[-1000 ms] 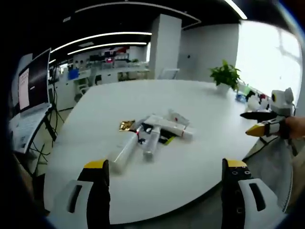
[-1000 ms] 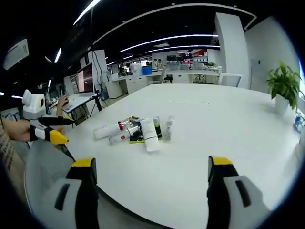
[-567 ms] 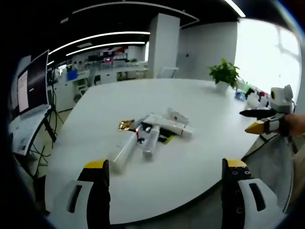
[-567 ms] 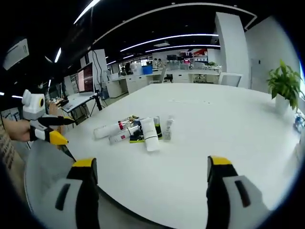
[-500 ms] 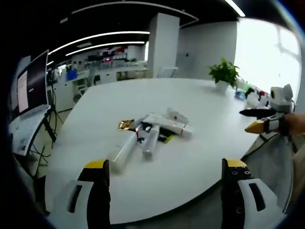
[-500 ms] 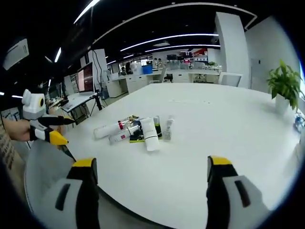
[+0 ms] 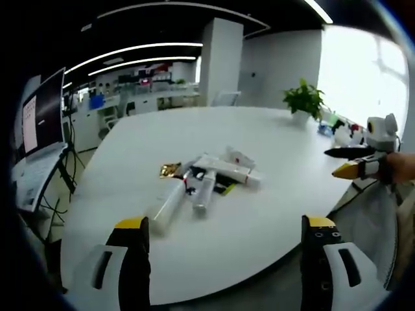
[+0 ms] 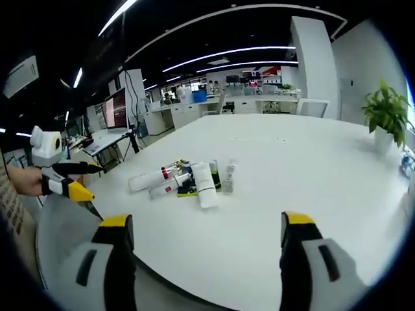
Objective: Arrange the skincare products in the storage area until every visible bottle or jar stands upright without overlapping.
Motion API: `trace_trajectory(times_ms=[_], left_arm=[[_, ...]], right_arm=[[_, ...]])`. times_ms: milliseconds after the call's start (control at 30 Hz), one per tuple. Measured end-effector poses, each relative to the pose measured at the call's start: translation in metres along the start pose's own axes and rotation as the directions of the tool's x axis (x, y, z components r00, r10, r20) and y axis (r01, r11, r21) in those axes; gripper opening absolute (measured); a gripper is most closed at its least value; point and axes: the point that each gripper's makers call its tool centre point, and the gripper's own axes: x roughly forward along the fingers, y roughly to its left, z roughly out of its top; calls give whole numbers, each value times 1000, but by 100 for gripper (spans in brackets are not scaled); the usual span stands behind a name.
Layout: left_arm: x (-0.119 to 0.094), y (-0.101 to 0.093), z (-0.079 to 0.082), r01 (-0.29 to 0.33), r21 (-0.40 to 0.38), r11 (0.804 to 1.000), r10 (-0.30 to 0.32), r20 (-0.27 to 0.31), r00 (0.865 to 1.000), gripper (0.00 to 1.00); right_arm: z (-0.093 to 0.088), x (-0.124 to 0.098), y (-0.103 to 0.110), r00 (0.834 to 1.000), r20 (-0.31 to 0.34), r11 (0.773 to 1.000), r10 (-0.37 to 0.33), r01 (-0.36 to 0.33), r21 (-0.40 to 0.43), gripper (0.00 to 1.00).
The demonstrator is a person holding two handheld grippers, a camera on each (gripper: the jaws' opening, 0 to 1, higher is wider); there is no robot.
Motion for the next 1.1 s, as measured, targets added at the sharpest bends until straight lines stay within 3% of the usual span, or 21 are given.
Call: trace_trajectory(times_ms=[567,1100], left_arm=[[0,1,4,-5,13,1000,5,16,1000,94],[1,-1,3,23,-17,1000,-23,15,1000,94]], right_arm=[[-2,5,1,999,-39,1000,9,-9,-2,93],[9,29,20,996,-53,997,72,-73,-10,90]])
